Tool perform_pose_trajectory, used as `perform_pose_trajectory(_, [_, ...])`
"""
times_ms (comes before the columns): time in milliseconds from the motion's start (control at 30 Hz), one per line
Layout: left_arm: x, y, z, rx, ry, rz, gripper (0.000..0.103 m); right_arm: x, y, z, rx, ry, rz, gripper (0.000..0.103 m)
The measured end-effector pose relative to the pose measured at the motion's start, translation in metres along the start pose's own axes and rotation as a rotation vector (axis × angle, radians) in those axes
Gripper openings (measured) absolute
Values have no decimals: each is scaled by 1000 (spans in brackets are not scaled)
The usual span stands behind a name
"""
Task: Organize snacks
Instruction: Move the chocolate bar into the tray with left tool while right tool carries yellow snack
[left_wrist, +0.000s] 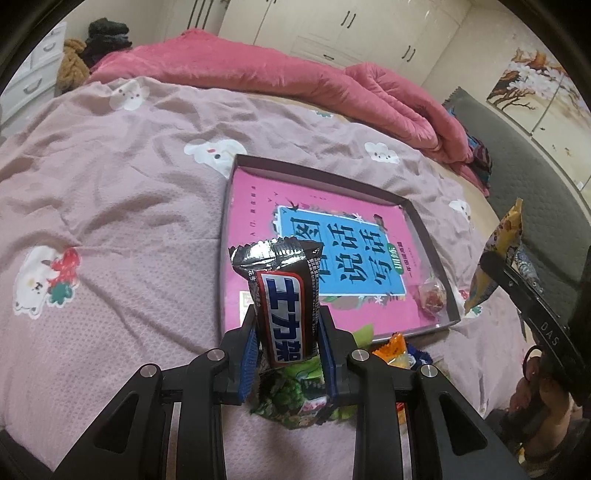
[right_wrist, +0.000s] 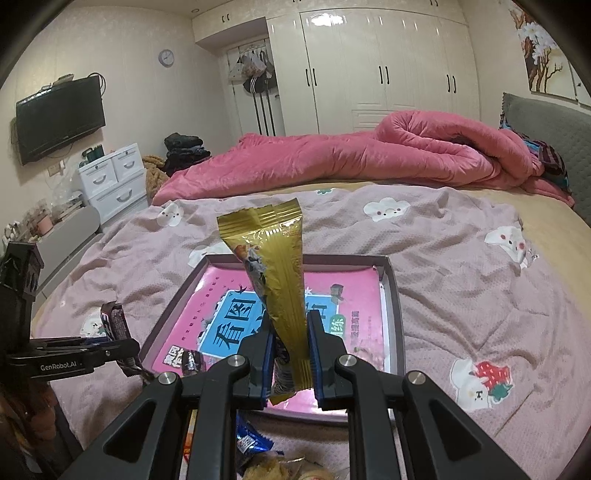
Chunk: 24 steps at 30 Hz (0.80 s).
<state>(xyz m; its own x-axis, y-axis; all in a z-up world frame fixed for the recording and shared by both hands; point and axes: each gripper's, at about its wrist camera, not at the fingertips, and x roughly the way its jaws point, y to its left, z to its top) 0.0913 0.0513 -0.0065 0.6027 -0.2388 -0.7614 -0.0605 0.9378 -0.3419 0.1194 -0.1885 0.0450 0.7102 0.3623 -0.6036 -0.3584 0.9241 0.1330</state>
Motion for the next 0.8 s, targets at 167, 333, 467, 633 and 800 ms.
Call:
perform_pose_trajectory(167, [11, -3, 6, 6, 21, 21, 30, 10, 0, 6, -8, 19, -10, 17])
perform_pose_trajectory(333, [22, -2, 13, 15, 41, 38, 30, 20, 2, 9, -18, 51, -21, 17])
perform_pose_trajectory(467, [31, 0, 16, 15, 64, 39, 30, 27, 2, 11, -13, 70, -31, 17])
perform_pose_trajectory(633, [41, 4, 18, 12, 85, 53, 30, 34, 1, 13, -7, 88, -38, 17])
perform_pose_trajectory(800, [50, 9, 18, -4, 110, 53, 29, 40, -2, 15, -2, 102, -32, 17])
